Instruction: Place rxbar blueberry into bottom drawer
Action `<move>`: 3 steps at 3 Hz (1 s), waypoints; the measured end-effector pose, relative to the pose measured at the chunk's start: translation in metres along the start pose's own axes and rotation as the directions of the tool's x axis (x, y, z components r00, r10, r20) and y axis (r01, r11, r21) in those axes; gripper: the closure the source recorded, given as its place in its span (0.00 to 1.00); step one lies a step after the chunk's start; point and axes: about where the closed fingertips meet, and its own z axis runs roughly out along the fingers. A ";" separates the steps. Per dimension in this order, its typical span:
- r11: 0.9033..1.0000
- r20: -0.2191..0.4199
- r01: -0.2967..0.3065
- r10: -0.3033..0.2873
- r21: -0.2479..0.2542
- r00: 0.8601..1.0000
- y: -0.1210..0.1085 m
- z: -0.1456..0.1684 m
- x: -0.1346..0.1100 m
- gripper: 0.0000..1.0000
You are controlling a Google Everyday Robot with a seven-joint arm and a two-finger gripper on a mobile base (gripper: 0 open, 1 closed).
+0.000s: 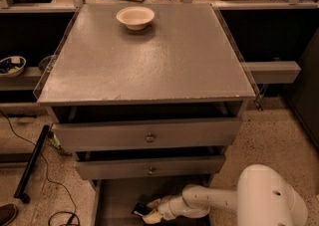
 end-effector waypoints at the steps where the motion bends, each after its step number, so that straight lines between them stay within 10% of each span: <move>1: 1.000 0.000 -0.010 0.010 -0.006 1.000 0.002 0.003 0.010 1.00; 3: 0.999 0.001 -0.036 0.036 -0.010 0.999 0.001 0.008 0.024 1.00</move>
Offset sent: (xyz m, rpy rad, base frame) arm -0.0089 -0.0125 -0.0268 0.0054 0.0349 -0.0279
